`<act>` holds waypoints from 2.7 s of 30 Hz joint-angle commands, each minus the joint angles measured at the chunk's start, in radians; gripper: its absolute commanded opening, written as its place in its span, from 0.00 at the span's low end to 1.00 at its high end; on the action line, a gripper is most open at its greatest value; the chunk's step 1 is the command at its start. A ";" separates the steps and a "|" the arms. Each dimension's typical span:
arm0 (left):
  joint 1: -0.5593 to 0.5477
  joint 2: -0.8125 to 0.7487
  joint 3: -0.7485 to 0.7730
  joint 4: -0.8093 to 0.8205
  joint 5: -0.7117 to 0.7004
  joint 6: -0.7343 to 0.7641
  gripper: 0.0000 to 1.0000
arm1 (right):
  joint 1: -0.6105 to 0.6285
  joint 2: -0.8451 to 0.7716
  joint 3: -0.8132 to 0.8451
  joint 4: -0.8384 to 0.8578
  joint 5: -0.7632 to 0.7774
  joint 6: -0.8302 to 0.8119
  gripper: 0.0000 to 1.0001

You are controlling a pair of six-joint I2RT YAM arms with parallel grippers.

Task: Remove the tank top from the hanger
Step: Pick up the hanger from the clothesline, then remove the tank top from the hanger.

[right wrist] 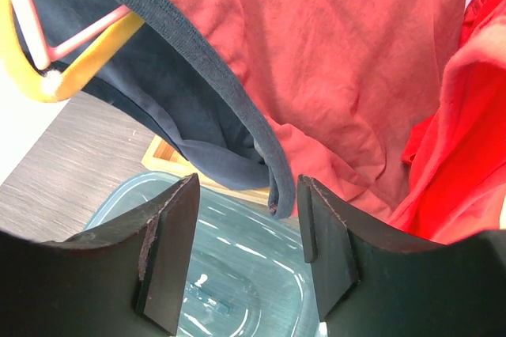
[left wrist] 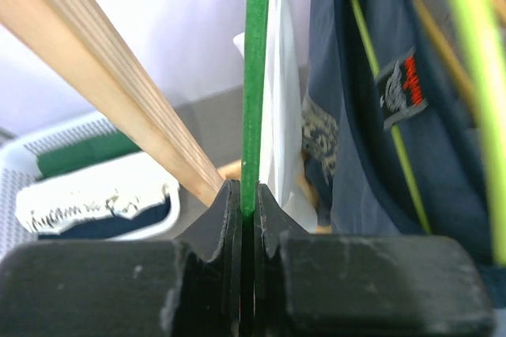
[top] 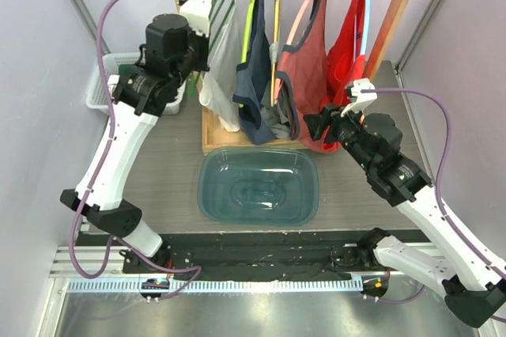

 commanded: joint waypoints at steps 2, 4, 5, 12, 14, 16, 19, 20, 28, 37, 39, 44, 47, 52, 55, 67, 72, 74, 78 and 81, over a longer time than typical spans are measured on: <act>-0.013 -0.039 0.133 0.083 -0.036 0.067 0.00 | 0.004 -0.003 0.001 0.053 -0.009 0.010 0.59; -0.018 -0.051 0.141 0.060 -0.035 0.067 0.00 | 0.004 0.000 0.004 0.053 -0.006 0.010 0.59; -0.020 -0.058 0.134 0.049 -0.033 0.062 0.00 | 0.004 0.000 0.003 0.053 -0.008 0.010 0.59; -0.021 -0.177 -0.052 -0.080 -0.009 0.021 0.00 | 0.004 0.003 0.006 0.051 0.004 -0.001 0.59; -0.021 -0.224 -0.115 -0.103 -0.003 0.007 0.00 | 0.004 0.006 0.014 0.048 0.004 -0.002 0.58; -0.021 -0.258 -0.152 -0.134 -0.007 -0.005 0.00 | 0.005 0.010 0.018 0.043 0.003 -0.007 0.59; -0.021 -0.328 -0.220 -0.149 0.008 -0.047 0.00 | 0.004 0.015 0.024 0.037 0.001 -0.015 0.59; -0.021 -0.344 -0.226 -0.153 0.013 -0.058 0.00 | 0.004 0.015 0.029 0.037 0.000 -0.015 0.58; -0.021 -0.413 -0.042 -0.189 0.151 -0.018 0.00 | 0.004 0.041 0.066 0.020 0.003 -0.036 0.58; -0.021 -0.413 0.215 -0.265 0.322 0.128 0.00 | 0.004 0.041 0.101 -0.004 0.011 -0.048 0.58; -0.023 -0.407 0.260 -0.296 0.376 0.142 0.00 | 0.005 0.041 0.106 -0.006 0.009 -0.048 0.58; -0.020 -0.402 0.377 -0.362 0.464 0.192 0.00 | 0.005 0.040 0.110 -0.012 0.011 -0.050 0.58; -0.020 -0.408 0.384 -0.434 0.574 0.258 0.00 | 0.004 0.040 0.119 -0.023 0.008 -0.050 0.58; -0.018 -0.427 0.366 -0.535 0.688 0.338 0.00 | 0.005 0.020 0.123 -0.047 -0.002 -0.052 0.58; -0.018 -0.457 0.294 -0.536 0.728 0.335 0.00 | 0.005 -0.006 0.109 -0.058 -0.009 -0.053 0.58; -0.021 -0.382 0.111 -0.410 0.738 0.298 0.00 | 0.005 -0.169 0.032 -0.061 0.001 -0.015 0.56; -0.041 -0.295 0.139 -0.396 0.777 0.298 0.00 | 0.005 -0.213 0.041 -0.021 -0.045 0.005 0.60; -0.061 -0.270 0.136 -0.394 0.786 0.300 0.00 | 0.004 -0.200 0.061 0.008 -0.083 0.017 0.60; -0.092 -0.226 0.136 -0.396 0.784 0.304 0.00 | 0.004 -0.160 0.096 0.051 -0.104 0.028 0.60; -0.107 -0.207 0.156 -0.399 0.778 0.304 0.00 | 0.004 -0.143 0.098 0.079 -0.086 0.024 0.60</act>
